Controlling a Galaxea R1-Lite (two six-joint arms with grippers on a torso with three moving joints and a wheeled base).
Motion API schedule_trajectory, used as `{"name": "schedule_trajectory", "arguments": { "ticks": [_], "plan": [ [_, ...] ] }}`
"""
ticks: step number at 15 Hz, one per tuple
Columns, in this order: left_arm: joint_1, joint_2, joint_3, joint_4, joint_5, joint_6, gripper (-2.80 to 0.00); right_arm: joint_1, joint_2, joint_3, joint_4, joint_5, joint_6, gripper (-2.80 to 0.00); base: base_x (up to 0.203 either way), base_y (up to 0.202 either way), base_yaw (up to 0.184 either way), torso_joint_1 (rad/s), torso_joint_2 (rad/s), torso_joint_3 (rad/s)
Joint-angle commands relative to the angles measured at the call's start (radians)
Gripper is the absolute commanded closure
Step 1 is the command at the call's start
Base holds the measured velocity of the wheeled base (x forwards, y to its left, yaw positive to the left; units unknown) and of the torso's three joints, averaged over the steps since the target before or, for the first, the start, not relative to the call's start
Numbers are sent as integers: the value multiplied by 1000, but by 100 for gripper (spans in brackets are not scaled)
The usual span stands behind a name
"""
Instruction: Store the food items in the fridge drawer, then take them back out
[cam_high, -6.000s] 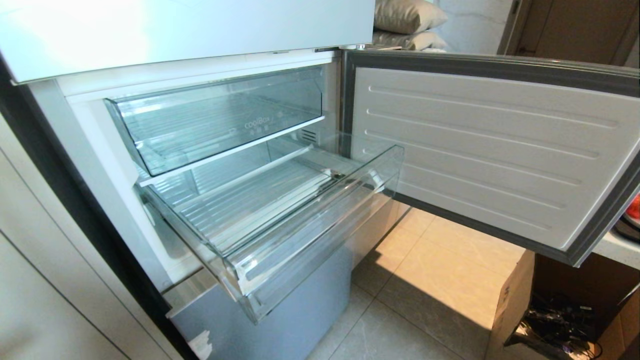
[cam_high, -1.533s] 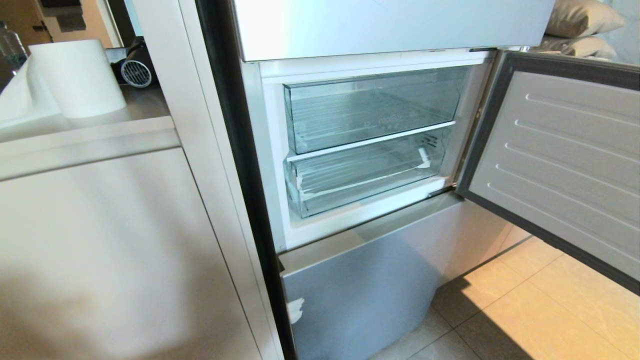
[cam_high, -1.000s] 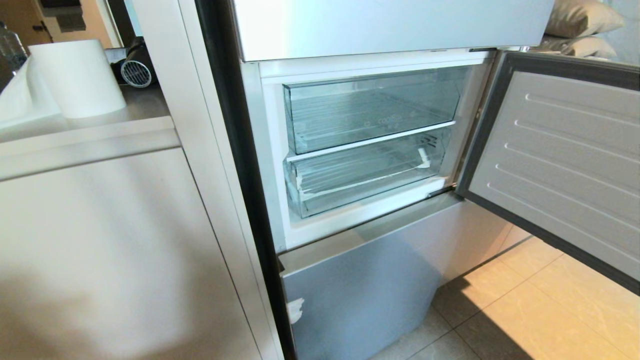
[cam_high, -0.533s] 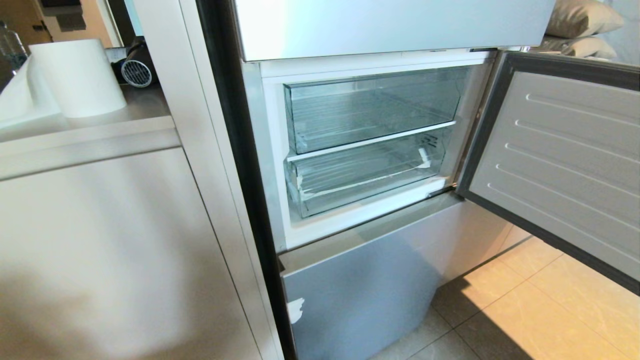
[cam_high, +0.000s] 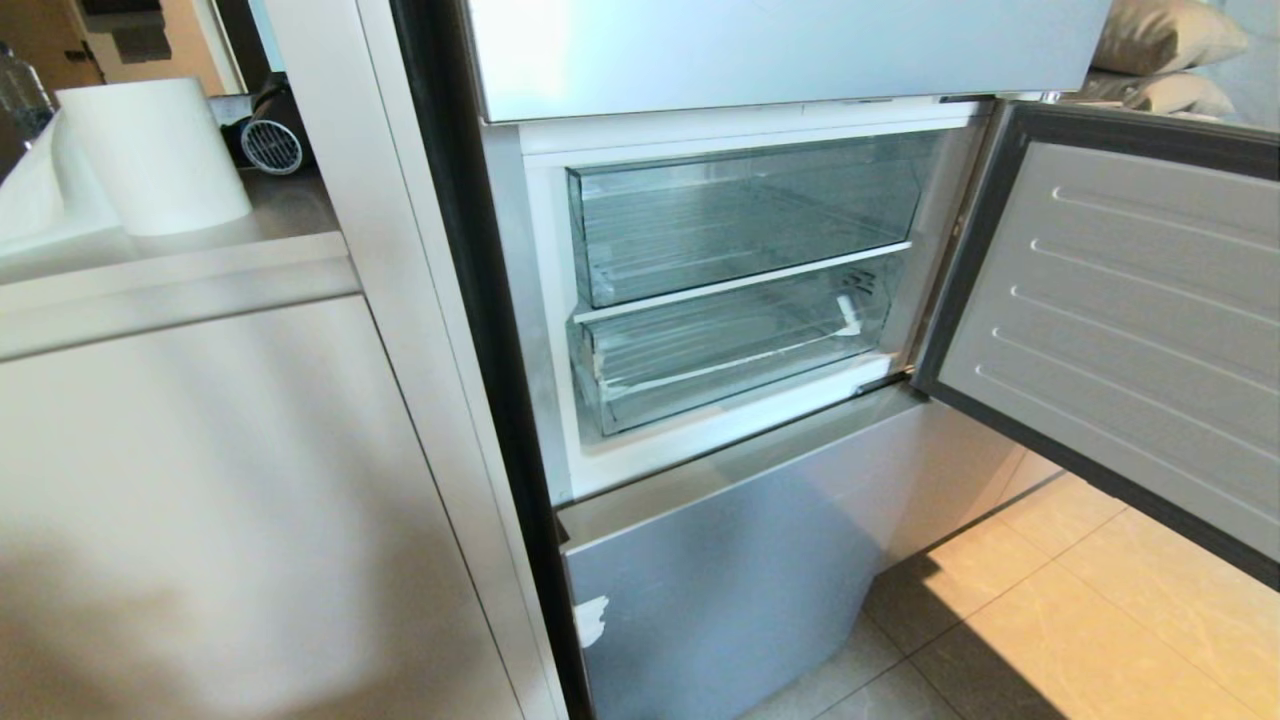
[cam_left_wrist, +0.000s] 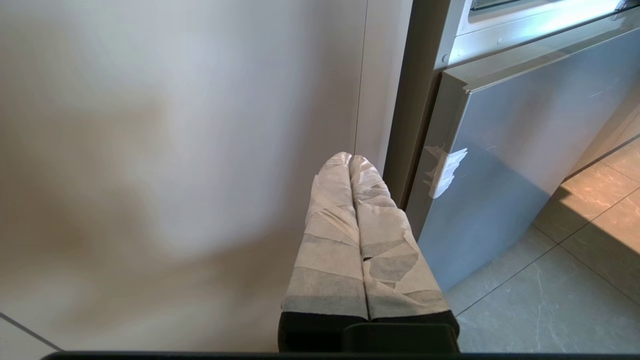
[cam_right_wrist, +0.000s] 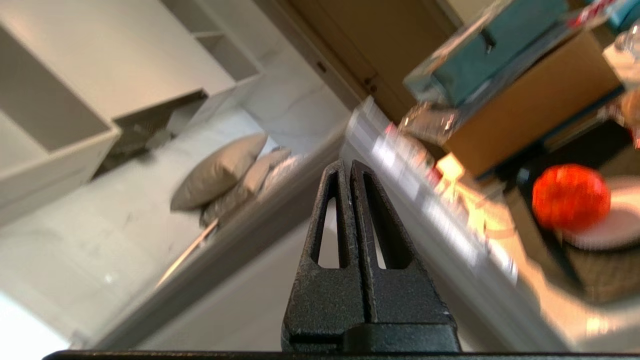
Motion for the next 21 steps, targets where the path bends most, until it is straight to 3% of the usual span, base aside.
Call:
{"name": "schedule_trajectory", "arguments": {
  "ticks": [1, 3, 8, 10, 12, 16, 18, 21],
  "plan": [
    [0, 1, 0, 0, 0, 0, 0, -21, 289, -93, -97, 11, 21, 0, 0, 0, 0, 0, 0, 0],
    [0, 1, 0, 0, 0, 0, 0, -22, 395, -190, -138, 18, 35, 0, 0, 0, 0, 0, 0, 0],
    [0, 1, 0, 0, 0, 0, 0, -22, 530, -273, -140, 36, 46, 0, 0, 0, 0, 0, 0, 0],
    [0, 1, 0, 0, 0, 0, 0, -22, 579, -297, -108, 134, 63, 0, 0, 0, 0, 0, 0, 0],
    [0, 1, 0, 0, 1, 0, 0, -22, 616, -347, -40, 250, 130, 0, 0, 0, 0, 0, 0, 0],
    [0, 1, 0, 0, 0, 0, 0, -19, 741, -537, 84, 479, 241, 0, 0, 0, 0, 0, 0, 0],
    [0, 1, 0, 0, 0, 0, 0, -17, 781, -611, 97, 613, 345, 0, 0, 0, 0, 0, 0, 0],
    [0, 1, 0, 0, 0, 0, 0, 23, 809, -645, 100, 679, 388, 0, 0, 0, 0, 0, 0, 0]
  ]
}}
